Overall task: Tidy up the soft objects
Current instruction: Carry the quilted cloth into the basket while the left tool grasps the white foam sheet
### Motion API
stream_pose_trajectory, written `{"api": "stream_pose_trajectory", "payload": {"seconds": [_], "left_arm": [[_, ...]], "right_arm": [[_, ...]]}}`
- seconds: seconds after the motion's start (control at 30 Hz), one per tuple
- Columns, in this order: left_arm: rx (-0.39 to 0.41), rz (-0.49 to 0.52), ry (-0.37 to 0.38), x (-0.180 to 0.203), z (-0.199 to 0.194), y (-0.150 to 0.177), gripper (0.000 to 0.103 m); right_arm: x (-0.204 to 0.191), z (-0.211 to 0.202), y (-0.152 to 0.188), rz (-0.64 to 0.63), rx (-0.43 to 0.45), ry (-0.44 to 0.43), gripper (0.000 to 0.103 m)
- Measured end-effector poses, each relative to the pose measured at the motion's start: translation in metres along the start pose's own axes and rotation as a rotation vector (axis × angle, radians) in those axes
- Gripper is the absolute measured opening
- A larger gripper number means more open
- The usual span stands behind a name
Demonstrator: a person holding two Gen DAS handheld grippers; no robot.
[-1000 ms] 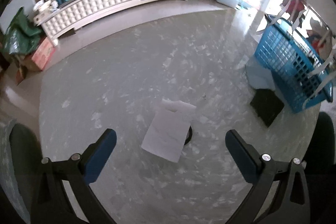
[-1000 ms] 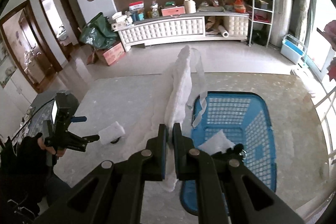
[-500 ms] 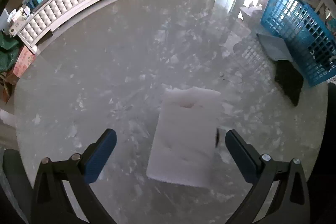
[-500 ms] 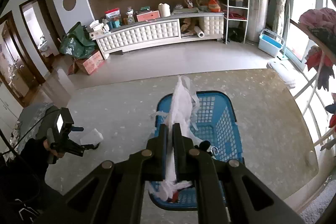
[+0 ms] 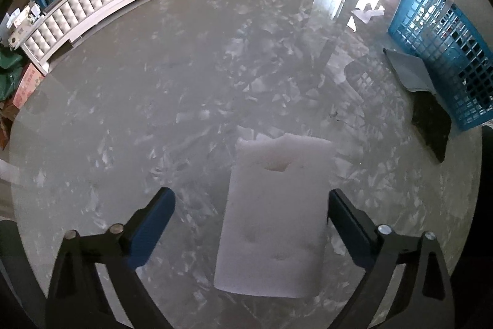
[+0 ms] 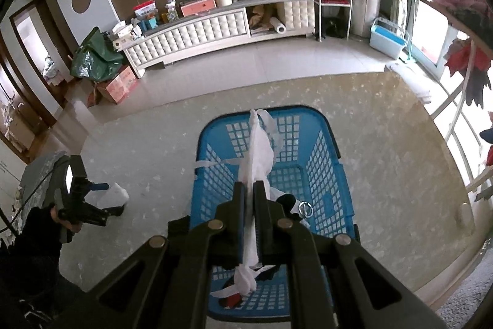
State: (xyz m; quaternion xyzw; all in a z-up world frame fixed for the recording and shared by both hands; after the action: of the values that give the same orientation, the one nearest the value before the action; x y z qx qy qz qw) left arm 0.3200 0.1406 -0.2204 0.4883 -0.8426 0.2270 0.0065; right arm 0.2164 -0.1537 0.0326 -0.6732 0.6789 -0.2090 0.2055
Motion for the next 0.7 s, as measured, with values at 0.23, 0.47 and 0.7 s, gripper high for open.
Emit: {"api": "stream_pose_trajectory", "payload": {"seconds": [0.23, 0.47, 0.7], "left_arm": [[0.007, -0.001, 0.003, 0.004, -0.003, -0.001, 0.076], [0.017, -0.018, 0.026, 0.007, -0.01, -0.002, 0.053], [0.04, -0.044, 0.041, 0.01, -0.011, -0.001, 0.05]], "right_arm": [[0.009, 0.028, 0.003, 0.033, -0.063, 0.008, 0.005], [0.007, 0.05, 0.003, 0.022, -0.118, 0.033, 0.005], [0.01, 0.059, 0.006, -0.007, -0.151, 0.085, 0.005]]}}
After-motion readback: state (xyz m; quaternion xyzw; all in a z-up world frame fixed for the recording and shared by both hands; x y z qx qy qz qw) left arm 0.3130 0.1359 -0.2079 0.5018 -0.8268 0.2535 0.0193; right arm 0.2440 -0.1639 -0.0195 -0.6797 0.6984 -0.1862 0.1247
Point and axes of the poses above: each gripper's, at about its wrist camera, not at the fingertips, and z roughly the way its jaws point, x to its right, y to its underside, the point moved 3 cm from there along z, roughly the way its jaws point, and after that the axes turned 11 degrees about y, right-handed, at the moved point
